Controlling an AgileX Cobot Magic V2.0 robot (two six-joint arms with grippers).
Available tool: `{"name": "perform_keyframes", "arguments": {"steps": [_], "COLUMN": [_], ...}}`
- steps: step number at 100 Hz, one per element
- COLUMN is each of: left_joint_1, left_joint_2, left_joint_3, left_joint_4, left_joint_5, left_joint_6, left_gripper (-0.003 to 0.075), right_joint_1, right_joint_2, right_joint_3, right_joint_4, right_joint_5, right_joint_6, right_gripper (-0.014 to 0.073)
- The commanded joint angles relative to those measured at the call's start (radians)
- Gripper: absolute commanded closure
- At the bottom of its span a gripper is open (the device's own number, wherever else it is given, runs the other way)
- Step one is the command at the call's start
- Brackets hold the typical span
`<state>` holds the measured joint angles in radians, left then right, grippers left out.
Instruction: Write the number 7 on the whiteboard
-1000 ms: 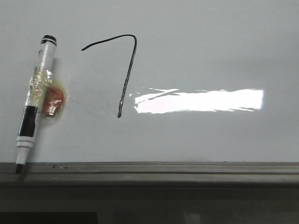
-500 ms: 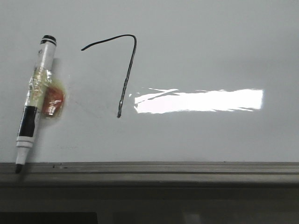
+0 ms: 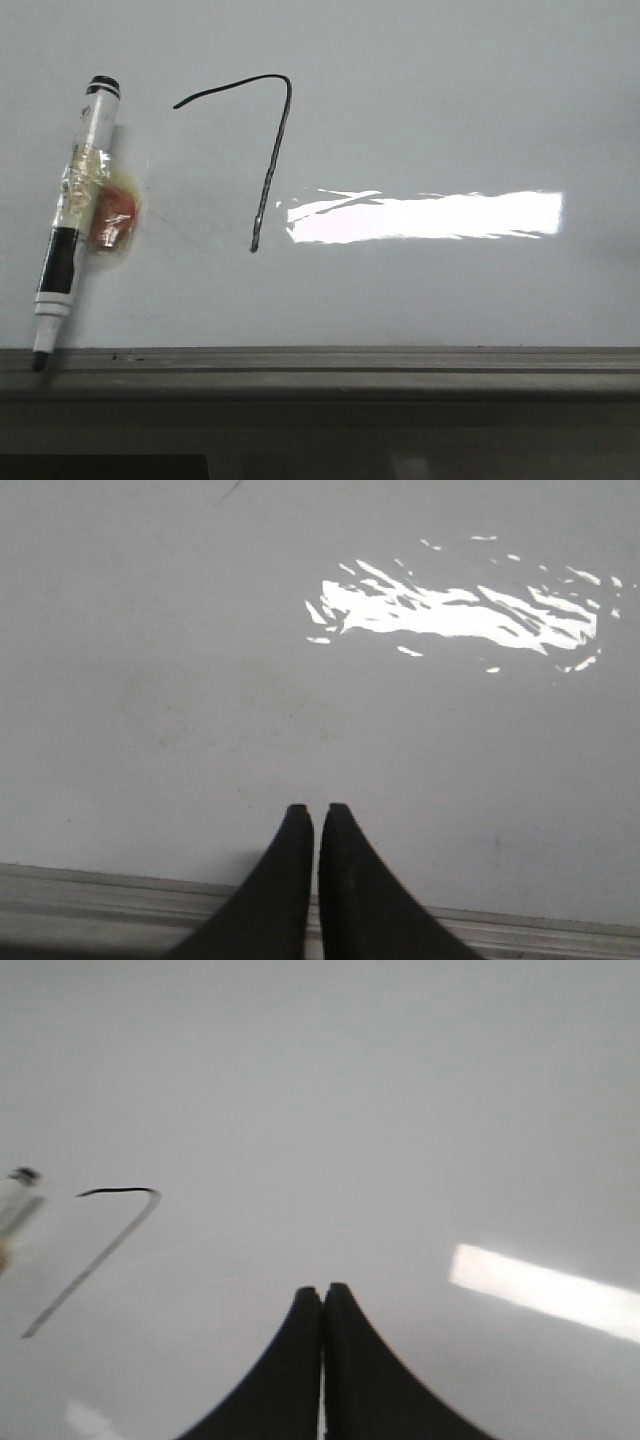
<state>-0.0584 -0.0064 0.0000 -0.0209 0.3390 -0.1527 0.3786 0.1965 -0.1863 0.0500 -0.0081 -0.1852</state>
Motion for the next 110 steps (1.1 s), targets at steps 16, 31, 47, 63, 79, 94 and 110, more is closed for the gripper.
{"name": "perform_keyframes", "arguments": {"steps": [16,31,47,63,79,94,110], "left_joint_1": [0.001,0.001,0.001,0.001,0.001,0.001,0.001], "left_joint_2": [-0.028,-0.028,-0.028,-0.028,-0.028,-0.028,-0.028], "left_joint_3": [0.025,0.025,0.025,0.025,0.025,0.025,0.025], "left_joint_4": [-0.007,-0.007,-0.007,-0.007,-0.007,-0.007,-0.007], "left_joint_5": [-0.04,-0.04,-0.04,-0.04,-0.04,-0.04,-0.04], "left_joint_6": [-0.008,-0.008,-0.008,-0.008,-0.008,-0.008,-0.008], "left_gripper": [0.0741,0.0741,0.0741,0.0741,0.0741,0.0741,0.0741], "right_joint_1": [-0.333,-0.451,-0.49,-0.513,-0.539,-0.539,-0.539], "right_joint_2": [-0.036,-0.132,-0.222,-0.223,-0.223,-0.223,-0.223], "right_joint_3": [0.088,0.132,0.184,0.213,0.213,0.213,0.213], "right_joint_4": [-0.015,-0.042,-0.131,-0.141,-0.141,-0.141,-0.141], "right_joint_5": [-0.193,-0.125,-0.012,0.122,0.258,0.319,0.319], "right_joint_6": [0.077,0.128,0.221,0.231,0.207,0.198,0.198], "right_gripper": [0.0657,0.0657,0.0657,0.0657,0.0657,0.0657,0.0657]}}
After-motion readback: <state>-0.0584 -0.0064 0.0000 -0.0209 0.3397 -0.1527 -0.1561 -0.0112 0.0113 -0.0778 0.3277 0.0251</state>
